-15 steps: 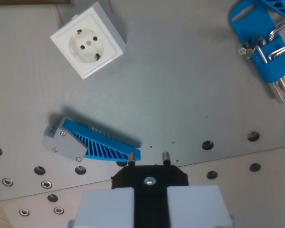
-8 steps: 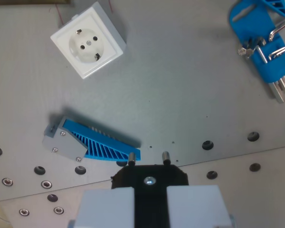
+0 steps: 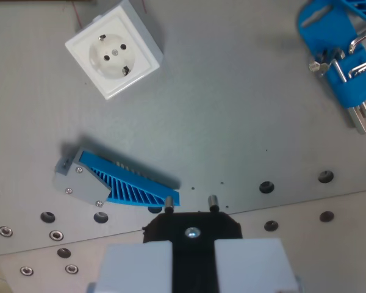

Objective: Move above the white socket

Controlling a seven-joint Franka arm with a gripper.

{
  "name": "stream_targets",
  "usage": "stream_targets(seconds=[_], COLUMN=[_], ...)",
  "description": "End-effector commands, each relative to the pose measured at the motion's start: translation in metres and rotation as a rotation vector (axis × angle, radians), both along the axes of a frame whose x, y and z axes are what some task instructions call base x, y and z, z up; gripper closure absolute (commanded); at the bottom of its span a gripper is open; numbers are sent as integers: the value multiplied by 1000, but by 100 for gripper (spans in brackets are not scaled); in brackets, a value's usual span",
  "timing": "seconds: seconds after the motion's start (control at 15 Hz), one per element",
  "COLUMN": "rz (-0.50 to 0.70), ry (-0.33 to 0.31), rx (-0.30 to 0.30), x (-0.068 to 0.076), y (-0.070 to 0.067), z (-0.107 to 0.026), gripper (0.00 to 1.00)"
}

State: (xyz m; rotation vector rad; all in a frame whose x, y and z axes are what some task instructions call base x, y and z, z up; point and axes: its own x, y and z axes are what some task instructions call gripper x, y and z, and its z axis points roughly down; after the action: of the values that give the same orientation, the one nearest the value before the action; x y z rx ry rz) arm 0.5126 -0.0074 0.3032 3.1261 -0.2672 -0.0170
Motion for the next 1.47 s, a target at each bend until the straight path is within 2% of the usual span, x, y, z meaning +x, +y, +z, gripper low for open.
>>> stream_targets(seconds=[0.07, 0.6, 1.47], rz=[70, 167, 346], ry=[-38, -65, -79], rx=[8, 18, 32], x=[2, 4, 10], y=[2, 10, 29], z=[-9, -35, -92], gripper=[100, 100, 100])
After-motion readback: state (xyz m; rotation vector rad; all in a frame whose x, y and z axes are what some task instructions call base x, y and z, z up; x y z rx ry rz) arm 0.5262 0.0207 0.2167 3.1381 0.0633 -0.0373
